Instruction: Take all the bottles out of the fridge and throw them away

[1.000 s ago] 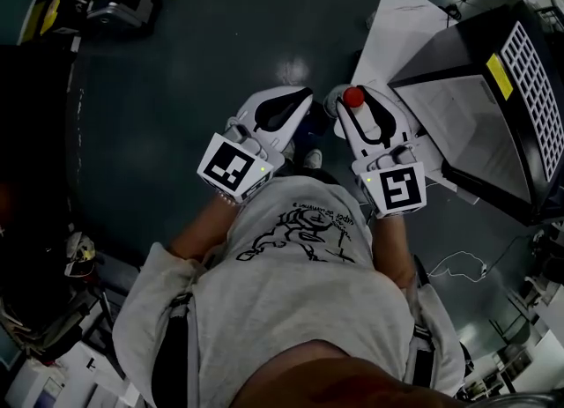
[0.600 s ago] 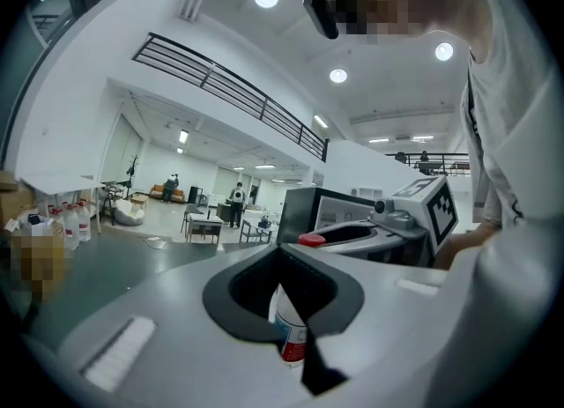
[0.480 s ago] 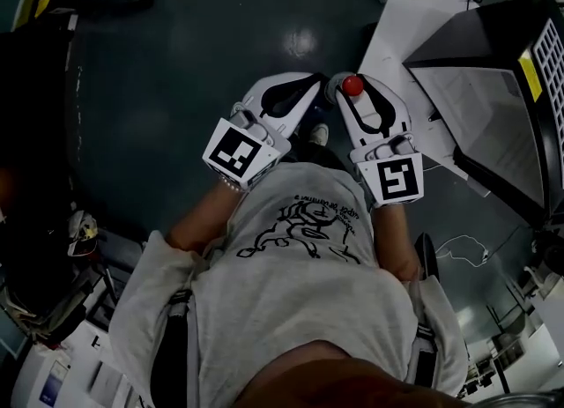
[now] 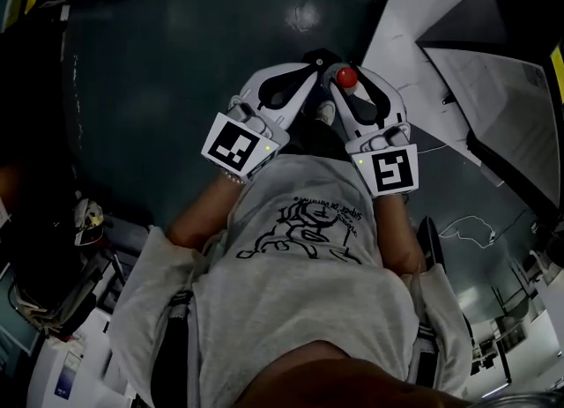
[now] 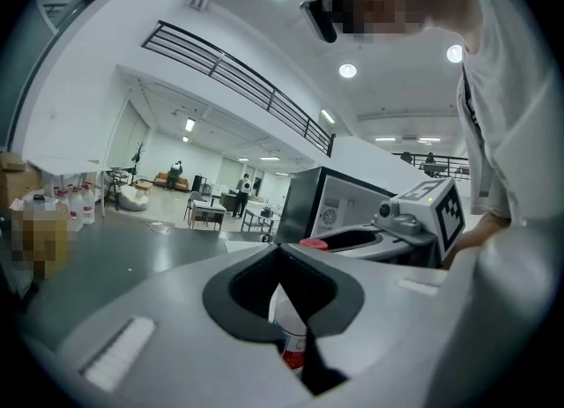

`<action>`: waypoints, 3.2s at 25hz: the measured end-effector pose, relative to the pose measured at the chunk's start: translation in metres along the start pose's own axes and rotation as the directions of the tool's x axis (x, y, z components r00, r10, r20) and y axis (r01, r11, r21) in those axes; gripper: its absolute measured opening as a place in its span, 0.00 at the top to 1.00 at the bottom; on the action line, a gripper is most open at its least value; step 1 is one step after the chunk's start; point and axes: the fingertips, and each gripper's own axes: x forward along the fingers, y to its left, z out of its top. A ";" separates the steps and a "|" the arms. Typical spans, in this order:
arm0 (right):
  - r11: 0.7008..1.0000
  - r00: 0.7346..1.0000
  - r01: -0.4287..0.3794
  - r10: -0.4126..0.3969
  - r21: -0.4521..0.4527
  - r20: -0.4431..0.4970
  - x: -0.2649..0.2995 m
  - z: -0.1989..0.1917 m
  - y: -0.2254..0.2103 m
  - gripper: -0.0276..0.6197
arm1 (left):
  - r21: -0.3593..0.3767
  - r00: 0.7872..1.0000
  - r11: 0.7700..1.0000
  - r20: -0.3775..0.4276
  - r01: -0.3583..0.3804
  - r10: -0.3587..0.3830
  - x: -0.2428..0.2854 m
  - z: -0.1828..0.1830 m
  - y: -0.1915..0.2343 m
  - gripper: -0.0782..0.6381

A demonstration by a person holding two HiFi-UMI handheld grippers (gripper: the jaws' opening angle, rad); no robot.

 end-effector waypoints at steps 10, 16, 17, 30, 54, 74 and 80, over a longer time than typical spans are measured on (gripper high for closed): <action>0.999 0.999 -0.004 0.006 0.049 -0.046 0.011 -0.057 0.021 0.73 | -0.022 0.996 0.999 -0.082 -0.030 0.029 -0.011 -0.052 0.003 0.88; 0.999 0.998 0.006 -0.003 0.052 -0.060 0.020 -0.091 0.034 0.73 | -0.028 0.992 0.999 -0.122 -0.039 0.035 -0.018 -0.084 0.005 0.88; 0.999 0.998 0.008 -0.005 0.052 -0.064 0.022 -0.097 0.036 0.73 | -0.026 0.991 0.999 -0.126 -0.038 0.034 -0.018 -0.090 0.005 0.88; 0.998 0.995 0.058 -0.057 0.016 -0.087 0.037 -0.174 0.054 0.73 | -0.089 0.984 0.994 -0.176 -0.055 0.039 -0.018 -0.166 0.011 0.88; 0.986 0.983 0.168 -0.166 0.014 -0.083 0.068 -0.251 0.031 0.72 | -0.026 0.980 0.998 -0.193 -0.052 0.046 0.008 -0.238 0.035 0.88; 0.962 0.984 0.167 -0.177 0.215 0.027 0.014 -0.121 -0.026 0.78 | -0.072 0.996 0.997 -0.085 -0.041 0.034 0.013 -0.134 0.000 0.88; 0.964 0.988 0.110 -0.133 0.242 0.082 0.000 -0.077 -0.031 0.79 | -0.058 1.000 0.998 -0.022 -0.008 0.007 0.018 -0.086 -0.014 0.88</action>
